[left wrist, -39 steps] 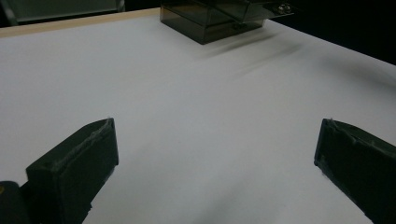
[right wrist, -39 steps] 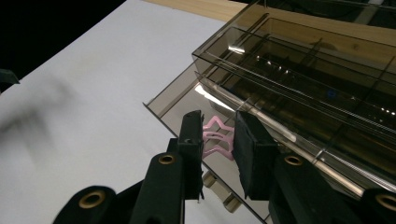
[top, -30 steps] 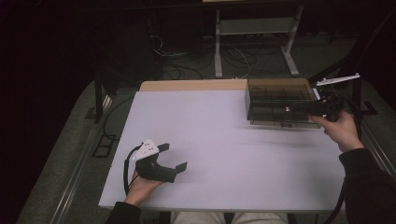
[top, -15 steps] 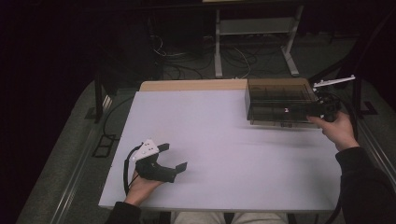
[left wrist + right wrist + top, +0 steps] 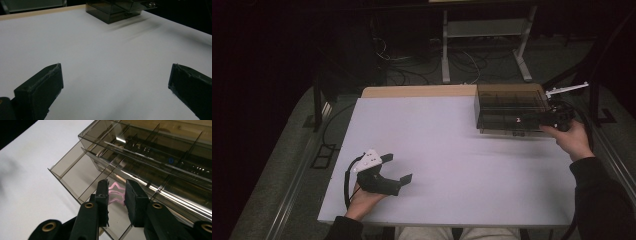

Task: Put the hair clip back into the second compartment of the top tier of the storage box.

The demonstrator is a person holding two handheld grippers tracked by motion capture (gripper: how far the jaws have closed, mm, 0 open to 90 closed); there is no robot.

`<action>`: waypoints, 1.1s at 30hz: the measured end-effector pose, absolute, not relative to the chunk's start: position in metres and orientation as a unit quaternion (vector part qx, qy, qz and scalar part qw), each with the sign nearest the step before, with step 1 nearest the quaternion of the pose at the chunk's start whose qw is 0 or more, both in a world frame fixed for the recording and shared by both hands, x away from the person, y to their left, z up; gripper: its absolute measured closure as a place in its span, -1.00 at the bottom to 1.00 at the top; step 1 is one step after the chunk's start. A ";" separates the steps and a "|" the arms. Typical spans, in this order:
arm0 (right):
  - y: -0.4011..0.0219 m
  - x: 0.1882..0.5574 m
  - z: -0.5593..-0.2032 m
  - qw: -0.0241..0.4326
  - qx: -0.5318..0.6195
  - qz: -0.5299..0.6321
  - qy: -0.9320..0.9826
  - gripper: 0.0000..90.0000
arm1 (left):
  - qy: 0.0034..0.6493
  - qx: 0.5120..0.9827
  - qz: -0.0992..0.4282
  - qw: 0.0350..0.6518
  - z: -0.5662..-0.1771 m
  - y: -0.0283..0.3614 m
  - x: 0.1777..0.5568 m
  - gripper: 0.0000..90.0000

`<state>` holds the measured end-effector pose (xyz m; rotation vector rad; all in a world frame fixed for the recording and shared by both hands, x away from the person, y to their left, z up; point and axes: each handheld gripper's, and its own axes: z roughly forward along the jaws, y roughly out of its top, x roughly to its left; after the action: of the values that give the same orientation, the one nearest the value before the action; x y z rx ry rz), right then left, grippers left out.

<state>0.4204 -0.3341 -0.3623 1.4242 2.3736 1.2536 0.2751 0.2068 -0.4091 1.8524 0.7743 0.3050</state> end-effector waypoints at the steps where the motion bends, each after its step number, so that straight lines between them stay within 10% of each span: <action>1: -0.333 0.421 -0.363 0.051 0.468 0.411 0.781 0.60 | 0.324 0.775 0.128 0.527 -0.409 0.207 0.275 -1.00; 33: -0.322 0.416 -0.365 0.047 0.462 0.406 0.787 0.25 | 0.324 0.776 0.127 0.526 -0.409 0.206 0.275 -1.00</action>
<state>0.4163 -0.3217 -0.3654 1.4098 2.4026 1.2376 0.2751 0.2060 -0.4094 1.8552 0.7746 0.3031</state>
